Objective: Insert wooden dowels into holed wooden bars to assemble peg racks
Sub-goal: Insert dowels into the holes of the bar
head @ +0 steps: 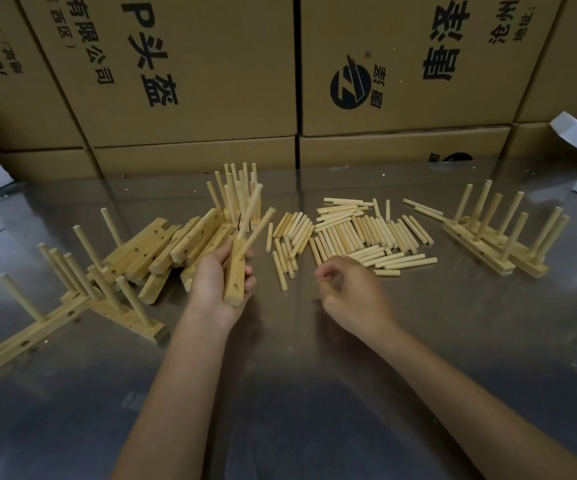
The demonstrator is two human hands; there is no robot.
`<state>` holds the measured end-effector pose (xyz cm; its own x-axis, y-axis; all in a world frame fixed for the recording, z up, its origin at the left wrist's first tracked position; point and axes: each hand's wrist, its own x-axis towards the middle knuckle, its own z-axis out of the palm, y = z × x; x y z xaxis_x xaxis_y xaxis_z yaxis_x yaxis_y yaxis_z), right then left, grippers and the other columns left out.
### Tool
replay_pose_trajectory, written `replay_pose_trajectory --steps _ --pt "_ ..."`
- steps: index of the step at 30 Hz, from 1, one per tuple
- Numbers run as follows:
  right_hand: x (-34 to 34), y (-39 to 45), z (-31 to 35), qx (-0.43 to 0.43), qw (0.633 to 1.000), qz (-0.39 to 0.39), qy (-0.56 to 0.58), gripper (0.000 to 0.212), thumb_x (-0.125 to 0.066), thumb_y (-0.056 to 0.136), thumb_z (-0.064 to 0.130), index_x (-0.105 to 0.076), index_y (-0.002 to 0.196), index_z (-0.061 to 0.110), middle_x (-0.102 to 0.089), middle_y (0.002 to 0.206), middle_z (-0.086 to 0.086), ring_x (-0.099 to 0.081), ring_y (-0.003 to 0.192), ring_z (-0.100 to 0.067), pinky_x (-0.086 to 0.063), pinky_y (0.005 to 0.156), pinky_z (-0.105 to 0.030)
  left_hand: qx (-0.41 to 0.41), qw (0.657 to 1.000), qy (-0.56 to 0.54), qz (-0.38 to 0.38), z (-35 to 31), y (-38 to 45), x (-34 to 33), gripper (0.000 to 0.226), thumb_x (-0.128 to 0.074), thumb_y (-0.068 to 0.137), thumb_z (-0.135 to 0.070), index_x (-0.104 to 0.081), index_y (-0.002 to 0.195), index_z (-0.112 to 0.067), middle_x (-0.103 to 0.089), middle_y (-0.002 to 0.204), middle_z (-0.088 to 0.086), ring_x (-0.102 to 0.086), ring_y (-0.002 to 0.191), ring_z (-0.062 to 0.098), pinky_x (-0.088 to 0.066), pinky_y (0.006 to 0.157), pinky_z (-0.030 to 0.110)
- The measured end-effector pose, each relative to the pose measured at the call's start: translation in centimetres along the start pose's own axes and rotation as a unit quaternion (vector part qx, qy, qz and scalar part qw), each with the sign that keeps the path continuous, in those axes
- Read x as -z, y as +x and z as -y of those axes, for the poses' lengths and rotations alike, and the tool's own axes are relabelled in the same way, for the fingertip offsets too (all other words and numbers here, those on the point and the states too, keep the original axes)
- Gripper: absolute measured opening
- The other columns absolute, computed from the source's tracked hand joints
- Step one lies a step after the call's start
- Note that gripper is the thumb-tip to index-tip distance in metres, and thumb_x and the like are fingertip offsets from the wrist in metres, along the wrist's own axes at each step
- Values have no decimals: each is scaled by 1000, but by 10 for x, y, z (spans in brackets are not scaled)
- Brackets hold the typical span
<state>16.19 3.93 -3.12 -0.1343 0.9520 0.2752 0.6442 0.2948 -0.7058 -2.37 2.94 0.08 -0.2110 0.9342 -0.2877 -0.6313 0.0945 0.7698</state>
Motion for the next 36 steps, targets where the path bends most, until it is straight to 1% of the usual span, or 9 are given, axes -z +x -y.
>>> replay_pose_trajectory --steps 6,15,17,19,24,28,30,33,36 --pt "-30 51 23 -41 985 -26 -168 17 -57 93 26 -72 91 19 -70 91 0 -66 88 -23 -42 66 -27 14 1000 -24 -11 2 4 4 34 -43 104 -22 -56 131 -7 -57 72 4 -46 46 10 -36 35 19" --pt "-8 50 24 -62 961 7 -268 11 -65 84 28 -59 86 19 -58 89 2 -53 78 -20 -35 64 -29 23 999 -6 -23 1 5 2 31 -46 104 -21 -59 126 -4 -60 68 5 -47 43 10 -37 34 20" --pt "7 37 20 -71 979 -10 -193 9 -64 83 23 -56 87 23 -62 82 6 -56 74 -17 -37 60 -29 26 999 -7 -23 2 4 1 30 -46 104 -21 -60 122 -3 -59 67 5 -47 43 10 -36 34 20" --pt "24 22 17 -80 997 -4 1 11 -67 83 16 -59 86 23 -67 79 5 -59 72 -14 -44 62 -30 25 1000 -5 -14 3 4 -1 27 -45 104 -22 -62 116 -5 -59 65 4 -46 43 11 -35 34 20" --pt "50 -11 30 -67 950 63 299 4 -72 87 14 -70 91 14 -76 84 -2 -66 72 -7 -49 58 -17 25 1000 10 15 8 2 -5 22 -44 104 -22 -62 101 -10 -58 65 4 -45 45 10 -34 35 19" --pt "52 -19 37 -72 893 95 434 18 -70 85 23 -69 97 9 -76 101 -7 -71 98 -17 -57 81 -29 19 999 25 23 12 1 -9 23 -45 103 -21 -63 105 -8 -57 68 4 -45 45 11 -34 34 20" --pt "48 -22 39 -68 878 99 464 18 -67 88 23 -67 98 8 -76 93 -12 -73 93 -23 -58 82 -30 20 999 33 22 15 0 -12 22 -46 103 -22 -63 106 -8 -57 69 4 -46 45 11 -34 34 20" --pt "35 -23 38 -53 919 44 389 13 -64 93 19 -67 92 6 -70 70 -11 -70 71 -21 -58 75 -30 23 998 47 28 18 -2 -16 22 -47 103 -23 -63 108 -8 -56 70 4 -45 46 11 -34 35 20" --pt "29 -20 29 -42 940 -25 336 21 -59 97 18 -67 89 1 -69 73 -13 -66 71 -16 -56 79 -29 31 998 59 21 23 -2 -18 28 -48 103 -23 -64 117 -5 -56 70 4 -46 45 11 -35 34 20"
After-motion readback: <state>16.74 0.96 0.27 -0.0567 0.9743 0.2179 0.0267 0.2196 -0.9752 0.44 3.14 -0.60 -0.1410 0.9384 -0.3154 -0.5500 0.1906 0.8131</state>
